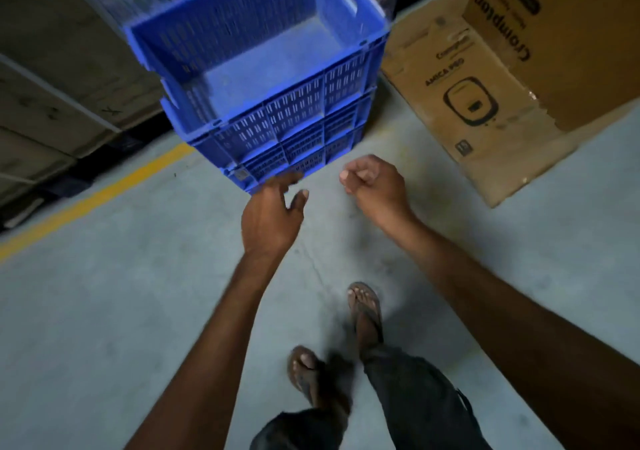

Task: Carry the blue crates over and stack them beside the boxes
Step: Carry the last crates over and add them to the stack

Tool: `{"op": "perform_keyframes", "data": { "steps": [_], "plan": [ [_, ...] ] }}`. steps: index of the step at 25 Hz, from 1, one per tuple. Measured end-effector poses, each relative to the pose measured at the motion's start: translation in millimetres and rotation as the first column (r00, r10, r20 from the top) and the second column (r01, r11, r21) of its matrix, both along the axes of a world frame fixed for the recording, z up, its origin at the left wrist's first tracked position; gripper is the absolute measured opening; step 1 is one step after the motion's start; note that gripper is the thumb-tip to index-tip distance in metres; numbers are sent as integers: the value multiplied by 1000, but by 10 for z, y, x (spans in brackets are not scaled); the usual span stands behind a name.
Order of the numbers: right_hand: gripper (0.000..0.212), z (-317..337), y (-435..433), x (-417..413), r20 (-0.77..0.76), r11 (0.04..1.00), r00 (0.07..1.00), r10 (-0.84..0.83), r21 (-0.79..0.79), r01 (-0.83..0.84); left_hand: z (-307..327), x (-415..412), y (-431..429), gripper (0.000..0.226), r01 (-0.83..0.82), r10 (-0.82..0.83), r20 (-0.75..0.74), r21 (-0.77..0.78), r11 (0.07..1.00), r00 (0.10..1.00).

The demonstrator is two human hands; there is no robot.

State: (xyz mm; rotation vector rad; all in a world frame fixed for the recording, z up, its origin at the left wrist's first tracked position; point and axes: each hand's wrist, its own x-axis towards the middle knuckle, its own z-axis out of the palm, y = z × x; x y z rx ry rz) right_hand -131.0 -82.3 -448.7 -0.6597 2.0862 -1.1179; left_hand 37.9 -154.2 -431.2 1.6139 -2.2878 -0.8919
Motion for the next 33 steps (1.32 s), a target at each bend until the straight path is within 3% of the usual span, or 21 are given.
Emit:
{"op": "perform_keyframes", "data": {
  "steps": [4, 10, 14, 19, 22, 25, 29, 33],
  "plan": [
    [15, 1260, 1029, 168, -173, 995, 980, 96, 12, -95, 1232, 286, 889, 30, 88, -89, -10, -39, 995, 996],
    [21, 2576, 2652, 640, -483, 974, 852, 200, 1, -228, 2316, 592, 2189, 34, 268, -276, -10, -215, 939, 961],
    [20, 3058, 3789, 837, -663, 983, 732, 157, 36, -178, 2781, 600, 3091, 35, 512, -506, 126, -389, 766, 853],
    [18, 3261, 5559, 972, -687, 992, 721, -94, -3, 127, 3095, 170, 4532, 37, 745, -756, 185, -423, 515, 627],
    [15, 3256, 6872, 1095, -596, 927, 744, -301, -1, 375, 3230, -173, 5618, 30, 798, -842, 65, -363, 481, 536],
    [12, 3146, 8178, 1243, -308, 756, 700, -645, -118, 644, 3218, -466, 6820, 28, 879, -900, -45, -200, 433, 434],
    [15, 3024, 10005, 1505, 66, 440, 455, -888, -166, 883, 3097, -805, 8679, 28, 963, -980, -54, -178, 200, 193],
    [18, 3111, 11467, 1784, 182, 173, 203, -962, -171, 970, 3162, -1033, 10319, 23, 978, -997, -11, -192, -74, -78]
  ]
}}
